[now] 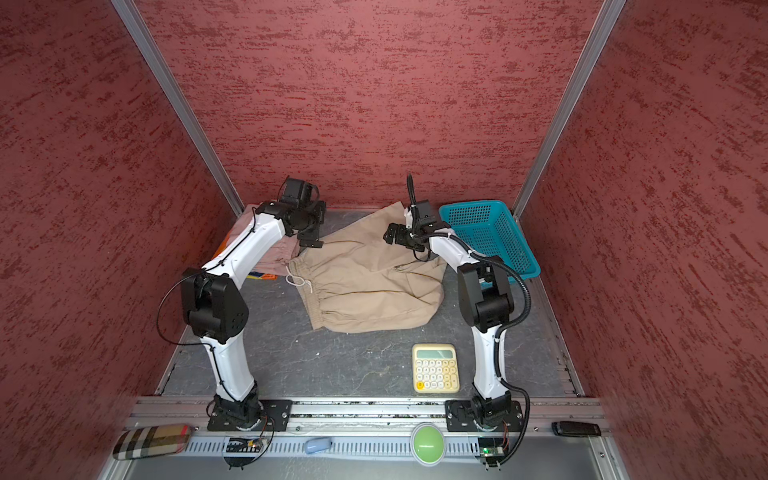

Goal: Fold and stack the shorts

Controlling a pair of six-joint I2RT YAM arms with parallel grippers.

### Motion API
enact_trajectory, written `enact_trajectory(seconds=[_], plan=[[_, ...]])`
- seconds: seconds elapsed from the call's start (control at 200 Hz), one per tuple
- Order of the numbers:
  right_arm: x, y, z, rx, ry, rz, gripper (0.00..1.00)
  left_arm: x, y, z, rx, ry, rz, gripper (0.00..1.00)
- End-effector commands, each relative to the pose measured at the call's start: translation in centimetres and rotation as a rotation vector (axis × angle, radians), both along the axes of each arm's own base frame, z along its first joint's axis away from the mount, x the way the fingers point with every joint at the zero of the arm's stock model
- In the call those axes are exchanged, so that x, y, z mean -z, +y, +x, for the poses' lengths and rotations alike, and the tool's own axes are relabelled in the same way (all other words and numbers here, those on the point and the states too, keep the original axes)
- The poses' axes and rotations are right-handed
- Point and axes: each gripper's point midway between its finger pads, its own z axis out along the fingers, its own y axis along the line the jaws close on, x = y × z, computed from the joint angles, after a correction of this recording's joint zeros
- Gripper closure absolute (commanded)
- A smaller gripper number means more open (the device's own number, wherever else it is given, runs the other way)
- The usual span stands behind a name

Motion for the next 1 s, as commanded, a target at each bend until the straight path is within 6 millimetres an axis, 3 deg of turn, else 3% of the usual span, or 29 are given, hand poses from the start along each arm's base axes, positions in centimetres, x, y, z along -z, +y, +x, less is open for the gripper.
enact_trajectory(seconds=[0.0,0.12,0.331,0.541,0.781,0.997], plan=[[-3.3,0.3,0.1,-0.019,-0.092,0.047,0.01,5.9,3.8,-3.5,-0.297,0.294,0.067,0.01],[-3.4,0.4,-0.6,-0.040,-0.093,0.054,0.01,7.6,5.6,-3.9,-0.414,0.344,0.065,0.01],[-3.6,0.3,-1.8,-0.059,-0.090,0.049,0.01,7.3,6.6,-4.3,-0.554,0.354,0.079,0.00],[-3.7,0.0,-2.4,-0.062,-0.089,0.043,0.01,9.1,7.0,-5.0,-0.636,0.416,0.089,0.26],[-4.2,-0.1,-3.1,-0.073,-0.088,0.047,0.01,11.2,7.8,-3.2,-0.689,0.386,0.072,0.34],[-3.6,0.0,-3.8,-0.078,-0.067,0.057,0.01,12.6,8.7,-2.2,-0.744,0.375,0.026,0.35]])
